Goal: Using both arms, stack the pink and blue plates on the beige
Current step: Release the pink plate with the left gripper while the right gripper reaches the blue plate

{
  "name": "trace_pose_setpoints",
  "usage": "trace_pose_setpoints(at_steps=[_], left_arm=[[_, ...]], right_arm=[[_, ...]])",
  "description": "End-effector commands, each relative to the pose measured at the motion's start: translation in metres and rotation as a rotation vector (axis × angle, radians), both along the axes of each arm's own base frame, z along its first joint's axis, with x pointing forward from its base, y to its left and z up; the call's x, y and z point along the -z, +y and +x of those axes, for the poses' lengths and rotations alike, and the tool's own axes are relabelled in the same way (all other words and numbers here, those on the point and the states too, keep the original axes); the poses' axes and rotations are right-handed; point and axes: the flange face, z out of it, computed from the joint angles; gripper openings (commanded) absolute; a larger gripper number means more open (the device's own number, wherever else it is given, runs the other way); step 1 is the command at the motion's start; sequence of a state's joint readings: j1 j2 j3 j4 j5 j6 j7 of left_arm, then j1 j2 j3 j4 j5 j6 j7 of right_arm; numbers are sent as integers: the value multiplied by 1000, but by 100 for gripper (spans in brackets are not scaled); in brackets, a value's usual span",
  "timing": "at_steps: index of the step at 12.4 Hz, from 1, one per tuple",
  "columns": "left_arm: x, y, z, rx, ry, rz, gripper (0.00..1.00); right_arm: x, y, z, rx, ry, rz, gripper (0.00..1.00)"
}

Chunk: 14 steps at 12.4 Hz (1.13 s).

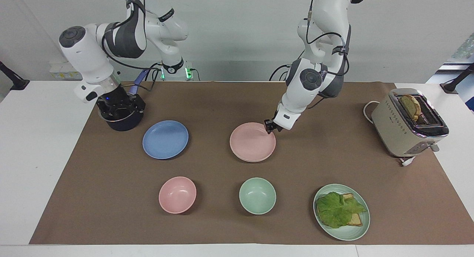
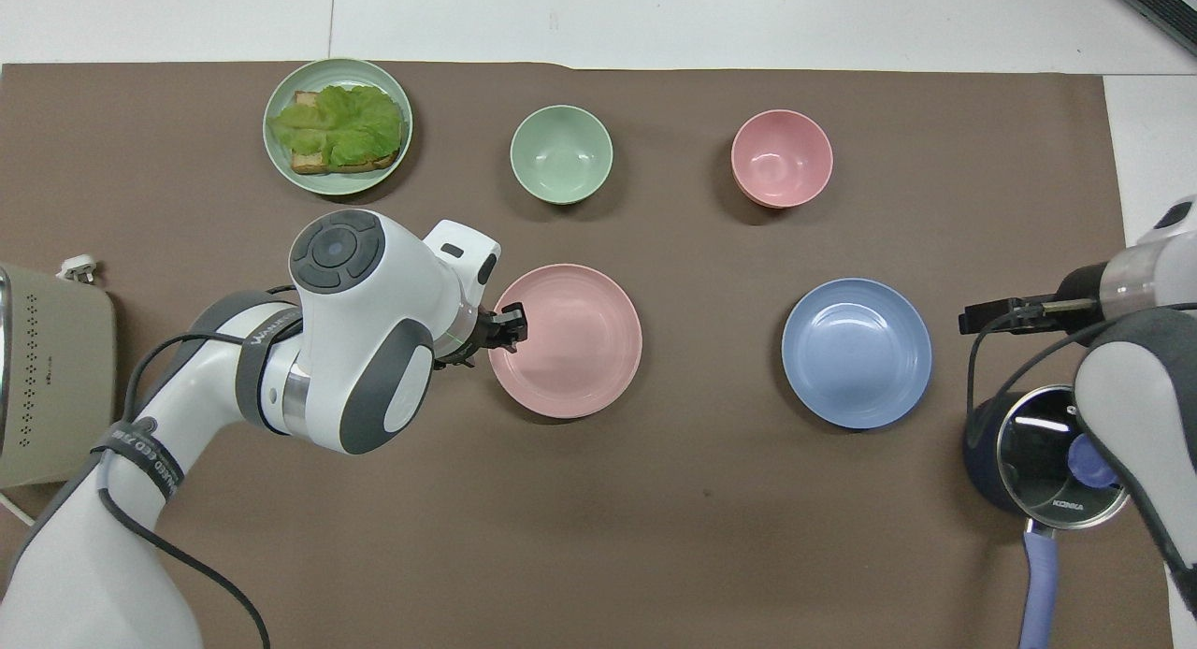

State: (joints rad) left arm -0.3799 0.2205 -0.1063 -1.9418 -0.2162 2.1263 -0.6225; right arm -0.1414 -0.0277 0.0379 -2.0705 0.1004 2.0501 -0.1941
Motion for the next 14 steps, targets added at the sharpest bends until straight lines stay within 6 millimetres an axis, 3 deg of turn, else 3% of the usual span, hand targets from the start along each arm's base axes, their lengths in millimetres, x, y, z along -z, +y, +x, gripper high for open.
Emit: trace_pose_setpoints(at_steps=[1,4,6,8,9,13,14], left_arm=[[-19,68,26,-67,14,29,100],[-70,157,41,50,-19,71,100],[-115,217,41,118,-70,74,100],[-155,250,44,210,-92,106,100],[-176,259,47,250,-115,117,100],[-226,264,58,307,-216,138,100],[-232,260,56,305,-208,130,100]], right_arm=[[40,-4,-4,-29,-4,24,100],[102,-17,-6,-15,19,54,88],[129,-29,-12,-14,44,80,83],[141,-28,-15,-3,59,112,76],[142,-28,-16,-6,61,112,72],[143,-26,-18,-3,75,122,7],[142,-26,-18,13,77,140,0]])
